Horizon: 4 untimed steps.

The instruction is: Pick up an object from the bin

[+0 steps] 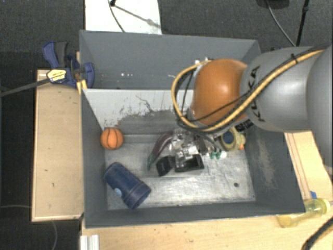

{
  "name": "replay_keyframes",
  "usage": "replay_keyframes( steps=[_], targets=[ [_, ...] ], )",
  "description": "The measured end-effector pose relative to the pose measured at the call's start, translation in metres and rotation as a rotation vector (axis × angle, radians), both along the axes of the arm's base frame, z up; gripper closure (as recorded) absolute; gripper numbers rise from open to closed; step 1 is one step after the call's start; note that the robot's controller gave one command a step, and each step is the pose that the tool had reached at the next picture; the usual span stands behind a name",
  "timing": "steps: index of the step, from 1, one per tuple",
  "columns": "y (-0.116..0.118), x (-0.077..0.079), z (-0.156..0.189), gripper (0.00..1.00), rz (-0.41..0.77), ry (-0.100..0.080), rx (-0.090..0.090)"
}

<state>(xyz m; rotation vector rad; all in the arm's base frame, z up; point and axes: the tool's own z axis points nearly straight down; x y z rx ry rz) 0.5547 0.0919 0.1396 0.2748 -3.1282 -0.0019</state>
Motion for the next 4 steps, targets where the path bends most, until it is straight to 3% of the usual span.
replay_keyframes(
  steps=[1,2,3,4],
  targets=[
    [0.001,0.011,0.010,1.00,-0.006,0.001,-0.001],
    [0.012,0.009,0.025,1.00,-0.070,-0.001,-0.001],
    [0.005,0.017,0.025,1.00,0.054,-0.002,0.000],
    [0.011,0.022,0.085,1.00,0.148,0.004,-0.001]
  ],
)
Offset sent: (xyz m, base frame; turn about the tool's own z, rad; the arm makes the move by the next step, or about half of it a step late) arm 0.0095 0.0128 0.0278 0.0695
